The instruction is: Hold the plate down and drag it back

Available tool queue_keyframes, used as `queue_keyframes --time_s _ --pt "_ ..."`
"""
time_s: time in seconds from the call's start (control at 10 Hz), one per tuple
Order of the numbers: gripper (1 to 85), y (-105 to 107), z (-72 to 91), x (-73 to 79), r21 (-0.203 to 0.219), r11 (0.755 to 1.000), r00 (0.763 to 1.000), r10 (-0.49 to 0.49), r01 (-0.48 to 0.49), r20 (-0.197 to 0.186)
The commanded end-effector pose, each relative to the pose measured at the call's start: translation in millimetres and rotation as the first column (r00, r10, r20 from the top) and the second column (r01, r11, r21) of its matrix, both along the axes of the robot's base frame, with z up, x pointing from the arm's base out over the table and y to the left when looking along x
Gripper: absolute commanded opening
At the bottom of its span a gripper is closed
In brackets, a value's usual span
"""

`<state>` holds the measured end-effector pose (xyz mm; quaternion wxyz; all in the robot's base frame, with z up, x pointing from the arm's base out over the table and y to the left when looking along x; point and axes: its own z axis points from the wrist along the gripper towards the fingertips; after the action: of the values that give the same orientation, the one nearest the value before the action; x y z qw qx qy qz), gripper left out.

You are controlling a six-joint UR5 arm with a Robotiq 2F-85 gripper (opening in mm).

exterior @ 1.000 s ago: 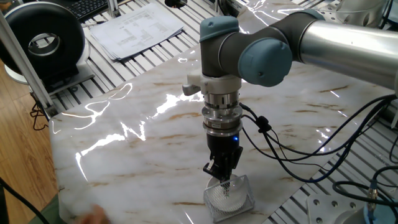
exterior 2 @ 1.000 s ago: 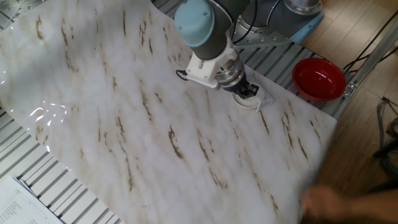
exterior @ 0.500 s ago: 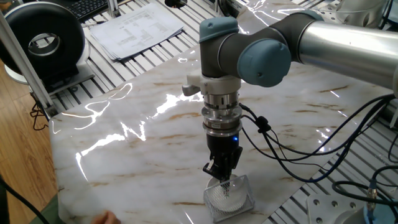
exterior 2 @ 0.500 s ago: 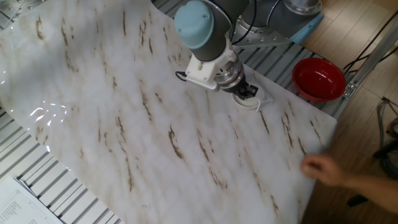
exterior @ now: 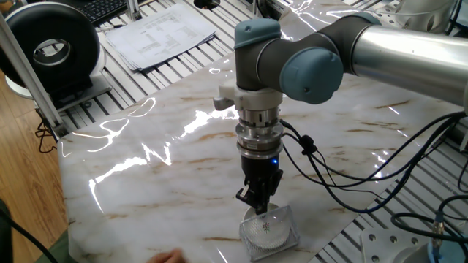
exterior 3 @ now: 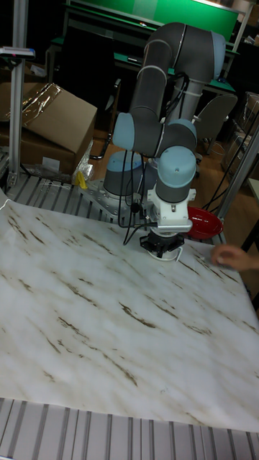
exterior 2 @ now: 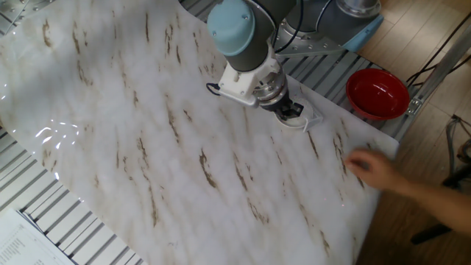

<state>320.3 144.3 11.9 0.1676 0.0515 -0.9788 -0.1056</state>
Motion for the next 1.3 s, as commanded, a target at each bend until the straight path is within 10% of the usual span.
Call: queue_keyframes --time_s 0.0,1.2 --pt "1.3 0 4.8 13.8 -0.015 1.0 0.999 -0.012 0.013 0.044" --pt "1.3 -15 16.5 43.3 -0.069 0.996 0.99 0.062 -0.054 0.127"
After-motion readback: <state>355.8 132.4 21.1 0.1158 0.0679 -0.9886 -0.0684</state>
